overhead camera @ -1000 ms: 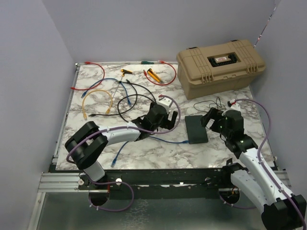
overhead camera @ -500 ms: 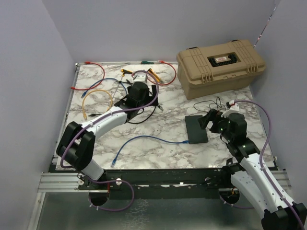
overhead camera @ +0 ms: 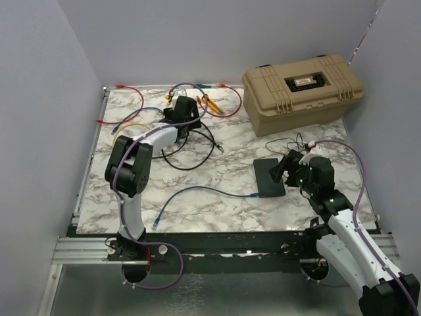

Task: Insert the plug into the switch port
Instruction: Pick up the connector from the center of the board.

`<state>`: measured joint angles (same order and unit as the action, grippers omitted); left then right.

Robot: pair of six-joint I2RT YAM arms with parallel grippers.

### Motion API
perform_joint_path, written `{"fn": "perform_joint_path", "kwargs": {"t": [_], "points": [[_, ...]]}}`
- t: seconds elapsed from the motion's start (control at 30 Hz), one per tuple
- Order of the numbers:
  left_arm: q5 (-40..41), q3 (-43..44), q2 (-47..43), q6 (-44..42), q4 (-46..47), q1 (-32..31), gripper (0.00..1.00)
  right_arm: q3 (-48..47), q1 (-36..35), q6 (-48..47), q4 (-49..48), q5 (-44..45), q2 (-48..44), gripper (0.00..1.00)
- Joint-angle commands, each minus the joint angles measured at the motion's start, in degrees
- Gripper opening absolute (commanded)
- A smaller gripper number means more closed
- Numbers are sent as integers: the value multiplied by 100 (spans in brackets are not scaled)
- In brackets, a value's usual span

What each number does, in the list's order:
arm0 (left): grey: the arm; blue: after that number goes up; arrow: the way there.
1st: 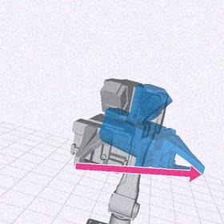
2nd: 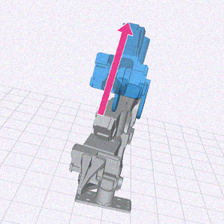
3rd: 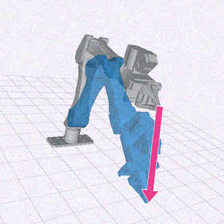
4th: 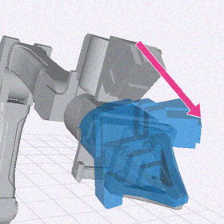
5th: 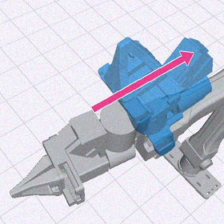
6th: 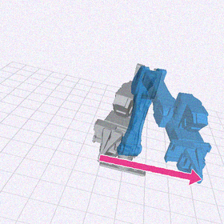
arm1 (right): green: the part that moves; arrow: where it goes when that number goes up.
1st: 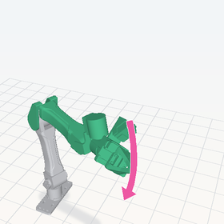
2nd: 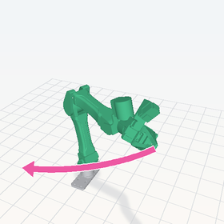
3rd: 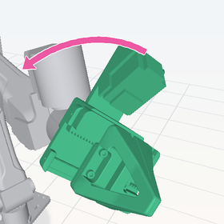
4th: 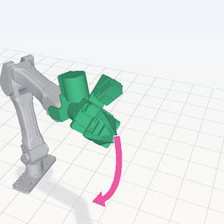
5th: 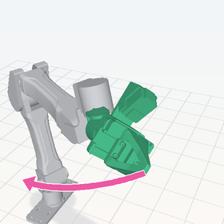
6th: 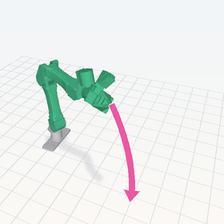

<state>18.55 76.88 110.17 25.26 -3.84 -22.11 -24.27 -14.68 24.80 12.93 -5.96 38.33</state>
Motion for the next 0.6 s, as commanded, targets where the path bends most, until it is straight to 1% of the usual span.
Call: {"fn": "perform_joint_path", "kwargs": {"t": [0.0, 0.2, 0.37, 0.43, 0.57], "points": [[197, 563, 755, 106, 243, 204, 81, -174, -32, -137, 91, -233, 54, 94], [-7, 1231, 1581, 190, 365, 377, 71, -157, -27, -288, -67, -754, 174, 89], [-123, 1396, 1827, 183, 366, 429, 62, -244, -26, -334, -25, -617, 339, 88], [-165, 1359, 1852, 194, 364, 466, 53, -291, -31, -340, 6, -576, 425, 88], [-213, 1191, 1802, 193, 359, 513, 29, -306, -27, -355, -83, -641, 585, 88]]}}
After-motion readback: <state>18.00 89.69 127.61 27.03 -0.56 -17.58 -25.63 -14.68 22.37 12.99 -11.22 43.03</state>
